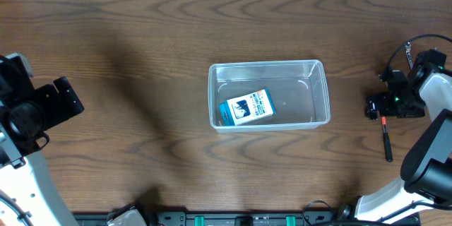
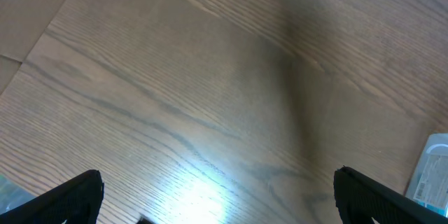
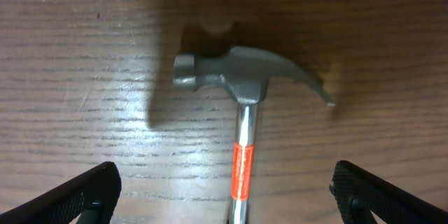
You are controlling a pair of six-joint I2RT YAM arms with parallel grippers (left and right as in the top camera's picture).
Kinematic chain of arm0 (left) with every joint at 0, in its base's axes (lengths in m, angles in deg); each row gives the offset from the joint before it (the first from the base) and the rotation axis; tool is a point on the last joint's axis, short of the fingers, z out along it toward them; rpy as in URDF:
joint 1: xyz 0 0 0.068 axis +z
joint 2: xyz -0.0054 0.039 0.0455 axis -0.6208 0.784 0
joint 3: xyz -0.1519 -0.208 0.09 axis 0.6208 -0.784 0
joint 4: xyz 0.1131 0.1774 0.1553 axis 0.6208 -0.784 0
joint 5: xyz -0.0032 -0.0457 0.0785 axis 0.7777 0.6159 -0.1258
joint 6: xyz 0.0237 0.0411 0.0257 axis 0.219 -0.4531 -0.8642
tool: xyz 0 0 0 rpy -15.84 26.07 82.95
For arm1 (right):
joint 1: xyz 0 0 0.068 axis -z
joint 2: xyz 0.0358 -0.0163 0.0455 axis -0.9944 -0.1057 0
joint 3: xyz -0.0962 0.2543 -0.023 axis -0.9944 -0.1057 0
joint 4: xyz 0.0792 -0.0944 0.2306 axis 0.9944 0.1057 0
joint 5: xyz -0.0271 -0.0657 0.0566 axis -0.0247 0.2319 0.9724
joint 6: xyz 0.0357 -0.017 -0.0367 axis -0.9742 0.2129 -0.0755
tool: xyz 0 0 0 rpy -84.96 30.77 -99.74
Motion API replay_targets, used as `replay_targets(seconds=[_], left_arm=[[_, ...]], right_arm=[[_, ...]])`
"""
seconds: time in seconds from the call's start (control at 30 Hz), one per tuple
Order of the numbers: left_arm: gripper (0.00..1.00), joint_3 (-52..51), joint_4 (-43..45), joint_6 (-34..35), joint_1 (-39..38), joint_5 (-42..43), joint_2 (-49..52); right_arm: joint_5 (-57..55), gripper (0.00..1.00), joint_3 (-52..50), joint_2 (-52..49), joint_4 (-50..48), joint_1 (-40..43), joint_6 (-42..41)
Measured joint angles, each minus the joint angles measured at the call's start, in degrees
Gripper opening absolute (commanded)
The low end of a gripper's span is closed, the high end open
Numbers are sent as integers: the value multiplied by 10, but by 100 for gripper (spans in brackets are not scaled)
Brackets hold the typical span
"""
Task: Pack container
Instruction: 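Align the right gripper over the hammer handle and close on it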
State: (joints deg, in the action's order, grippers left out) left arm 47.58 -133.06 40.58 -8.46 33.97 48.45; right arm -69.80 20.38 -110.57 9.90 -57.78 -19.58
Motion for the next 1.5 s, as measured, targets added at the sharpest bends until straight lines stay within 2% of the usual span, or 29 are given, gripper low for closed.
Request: replay_targets(seconds=[1.5], left_arm=[[98, 0, 0, 0, 0, 0, 0]], right_arm=[[2, 99, -34, -15, -36, 0, -4]])
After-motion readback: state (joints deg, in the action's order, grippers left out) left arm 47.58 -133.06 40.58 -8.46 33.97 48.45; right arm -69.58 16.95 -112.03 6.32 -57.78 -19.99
